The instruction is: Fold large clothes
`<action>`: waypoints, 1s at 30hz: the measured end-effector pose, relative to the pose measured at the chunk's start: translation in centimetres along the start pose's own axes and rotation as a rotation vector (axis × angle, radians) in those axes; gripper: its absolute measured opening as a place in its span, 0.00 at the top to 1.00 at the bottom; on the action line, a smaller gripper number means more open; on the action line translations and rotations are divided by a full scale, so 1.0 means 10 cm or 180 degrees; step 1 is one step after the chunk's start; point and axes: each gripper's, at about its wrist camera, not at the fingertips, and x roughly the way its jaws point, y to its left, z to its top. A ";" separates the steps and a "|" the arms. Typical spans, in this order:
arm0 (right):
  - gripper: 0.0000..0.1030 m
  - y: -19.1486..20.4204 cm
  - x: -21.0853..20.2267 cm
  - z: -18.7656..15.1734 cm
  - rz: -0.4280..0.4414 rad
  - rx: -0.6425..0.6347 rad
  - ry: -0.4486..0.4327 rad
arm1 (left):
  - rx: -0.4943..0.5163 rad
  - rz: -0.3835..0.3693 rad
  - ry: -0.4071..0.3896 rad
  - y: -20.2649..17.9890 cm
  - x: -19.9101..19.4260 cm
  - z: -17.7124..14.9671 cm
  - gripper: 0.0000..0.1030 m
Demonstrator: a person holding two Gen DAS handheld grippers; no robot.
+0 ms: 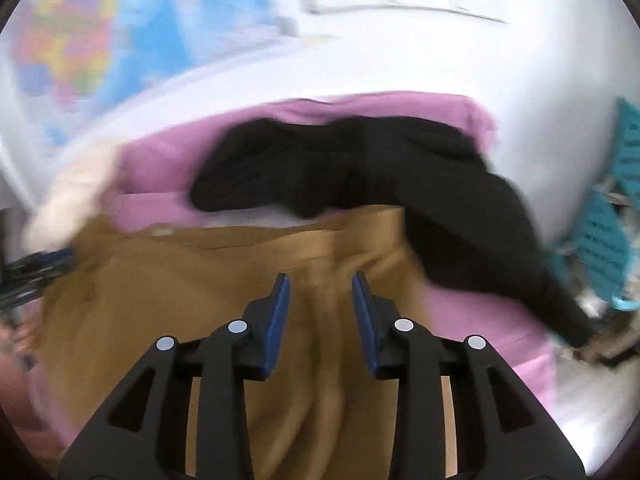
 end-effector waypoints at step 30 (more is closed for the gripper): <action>0.73 0.07 -0.03 -0.69 0.0927 0.0350 -0.0061 | -0.0593 0.0070 -0.0041 0.49 -0.15 -0.66 0.46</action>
